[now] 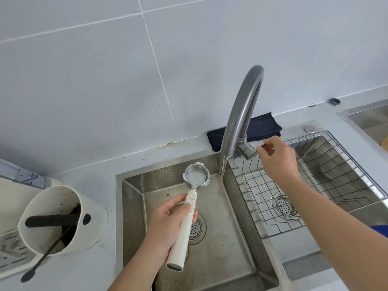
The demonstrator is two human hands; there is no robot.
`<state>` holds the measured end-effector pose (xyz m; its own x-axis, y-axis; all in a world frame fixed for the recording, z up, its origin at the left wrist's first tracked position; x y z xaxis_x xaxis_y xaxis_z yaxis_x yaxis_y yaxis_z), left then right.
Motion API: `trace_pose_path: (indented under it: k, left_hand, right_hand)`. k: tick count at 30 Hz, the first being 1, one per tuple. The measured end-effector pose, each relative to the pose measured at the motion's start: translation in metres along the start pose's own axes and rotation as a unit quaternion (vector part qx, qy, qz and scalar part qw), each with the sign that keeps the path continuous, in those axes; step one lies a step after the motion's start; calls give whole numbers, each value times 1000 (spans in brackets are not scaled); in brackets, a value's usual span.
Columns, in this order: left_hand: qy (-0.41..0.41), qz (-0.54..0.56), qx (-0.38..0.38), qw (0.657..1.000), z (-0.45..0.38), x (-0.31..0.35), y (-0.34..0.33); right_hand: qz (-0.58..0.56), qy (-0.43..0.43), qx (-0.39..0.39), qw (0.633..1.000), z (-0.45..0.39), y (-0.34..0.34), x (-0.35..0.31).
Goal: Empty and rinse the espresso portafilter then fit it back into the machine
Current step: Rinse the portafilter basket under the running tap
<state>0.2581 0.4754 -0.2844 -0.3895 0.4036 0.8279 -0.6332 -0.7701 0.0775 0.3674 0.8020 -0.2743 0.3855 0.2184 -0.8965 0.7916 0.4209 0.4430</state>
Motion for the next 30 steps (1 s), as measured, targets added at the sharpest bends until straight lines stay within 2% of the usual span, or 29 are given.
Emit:
trace_pose_path:
  k: [11, 30]
  left_hand:
    - [3, 52, 3, 999, 1, 4, 0]
    - [-12, 79, 11, 997, 21, 5, 5]
  right_hand:
    - [49, 42, -18, 998, -14, -7, -15]
    - [149, 36, -39, 987, -13, -8, -21]
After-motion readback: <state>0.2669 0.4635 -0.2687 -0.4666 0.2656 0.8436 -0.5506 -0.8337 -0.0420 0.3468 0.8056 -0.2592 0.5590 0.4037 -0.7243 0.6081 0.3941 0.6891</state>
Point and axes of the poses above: each hand's wrist, its own z-axis away from the middle knuckle, its own y-axis out of the back of the hand, x = y × z, the point moved 7 cm from there along -z, towards the middle knuckle, and after that the axes turned 14 degrees about -z, right-handed, at the moved point
